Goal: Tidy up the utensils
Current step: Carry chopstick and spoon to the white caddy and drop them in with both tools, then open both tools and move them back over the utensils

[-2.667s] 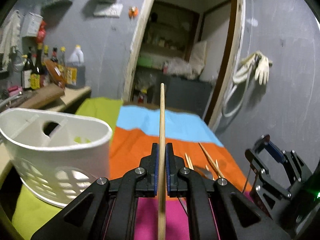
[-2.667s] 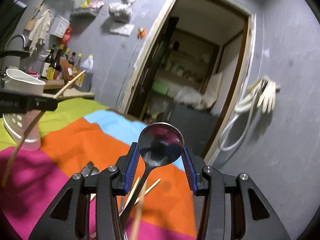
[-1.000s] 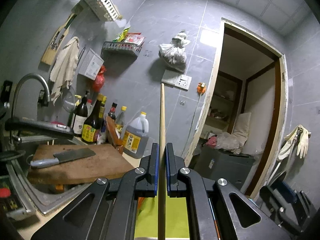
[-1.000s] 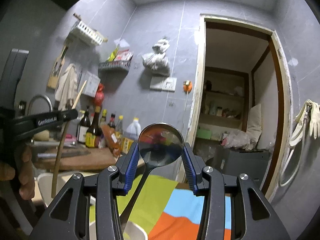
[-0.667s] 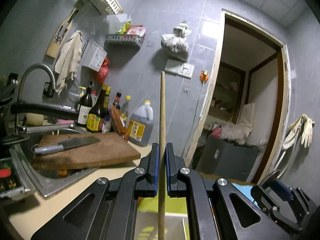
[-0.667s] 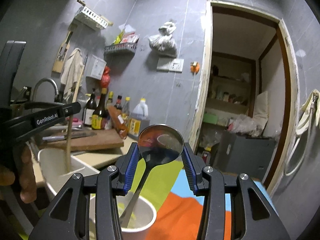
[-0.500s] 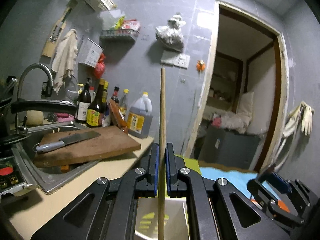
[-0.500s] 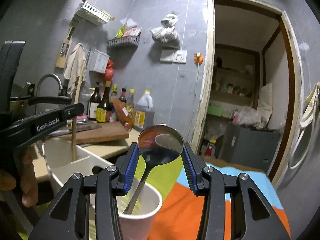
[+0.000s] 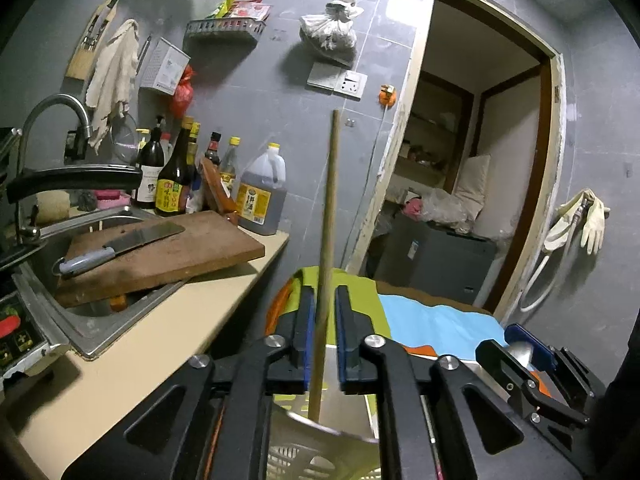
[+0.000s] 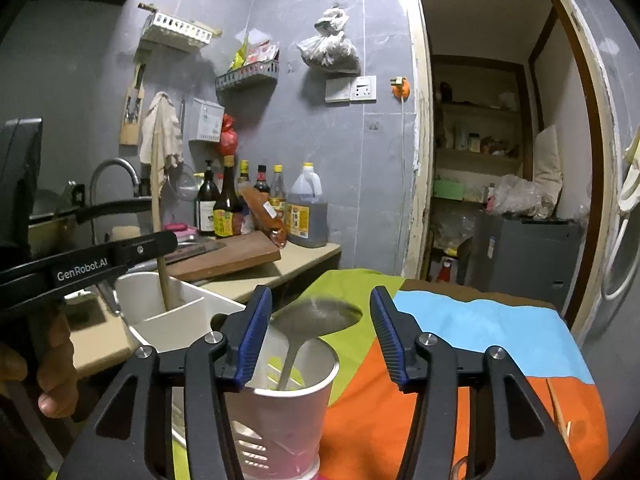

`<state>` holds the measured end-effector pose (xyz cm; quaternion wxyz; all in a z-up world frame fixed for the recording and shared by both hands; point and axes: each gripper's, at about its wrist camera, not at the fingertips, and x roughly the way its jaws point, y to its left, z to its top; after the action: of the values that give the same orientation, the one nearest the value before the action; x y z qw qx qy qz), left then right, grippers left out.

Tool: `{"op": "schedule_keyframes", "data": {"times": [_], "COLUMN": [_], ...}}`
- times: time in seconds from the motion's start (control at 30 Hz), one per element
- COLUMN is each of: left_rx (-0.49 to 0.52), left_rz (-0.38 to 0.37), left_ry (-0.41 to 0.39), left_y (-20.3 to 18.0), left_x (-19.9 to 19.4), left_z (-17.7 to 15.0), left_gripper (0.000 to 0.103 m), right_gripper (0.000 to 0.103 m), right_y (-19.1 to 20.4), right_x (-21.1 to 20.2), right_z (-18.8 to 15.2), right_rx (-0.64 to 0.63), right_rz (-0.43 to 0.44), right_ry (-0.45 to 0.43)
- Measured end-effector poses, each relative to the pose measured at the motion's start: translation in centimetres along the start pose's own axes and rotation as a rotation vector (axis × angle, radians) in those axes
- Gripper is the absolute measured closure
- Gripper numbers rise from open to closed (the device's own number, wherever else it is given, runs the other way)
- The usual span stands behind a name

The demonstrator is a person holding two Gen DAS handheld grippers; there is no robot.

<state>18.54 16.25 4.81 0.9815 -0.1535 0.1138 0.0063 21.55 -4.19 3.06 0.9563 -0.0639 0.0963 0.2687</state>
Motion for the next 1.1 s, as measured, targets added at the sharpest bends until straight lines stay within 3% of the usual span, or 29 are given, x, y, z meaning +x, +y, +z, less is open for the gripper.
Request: {"op": "schedule_keyframes", "data": {"times": [0.1,0.23,0.4,0.53,0.73,1.1], "left_rx": [-0.013,0.004,0.014,0.044,0.096,0.184], "left_rz": [-0.012,0.003,0.015,0.030,0.018,-0.110], "left_ry": [-0.024,-0.061,-0.120,-0.158,-0.193,-0.146], "left_y": [-0.1,-0.8,-1.9,-3.4,-6.2,-12.5], "left_x": [-0.9,-2.1,-3.8,-5.1,-6.4,-6.2], "left_z": [0.4,1.0,1.6,1.7,1.2,-0.5], "left_gripper": [0.075,0.072,0.050,0.043,0.024,0.010], "right_gripper": [0.049,0.045,0.034,0.016,0.000,0.000], "right_y": [-0.2,-0.6,-1.3,-2.3,-4.6,-9.5], "right_x": [-0.6,-1.4,-3.2,-5.2,-9.2,-14.3], "right_z": [0.3,0.9,1.8,2.3,3.0,2.1], "right_rx": [0.017,0.032,0.049,0.060,0.044,-0.009], "right_rz": [0.009,0.010,-0.023,-0.071,-0.172,-0.318], "right_ry": [-0.020,-0.048,-0.104,-0.155,-0.231,-0.217]}}
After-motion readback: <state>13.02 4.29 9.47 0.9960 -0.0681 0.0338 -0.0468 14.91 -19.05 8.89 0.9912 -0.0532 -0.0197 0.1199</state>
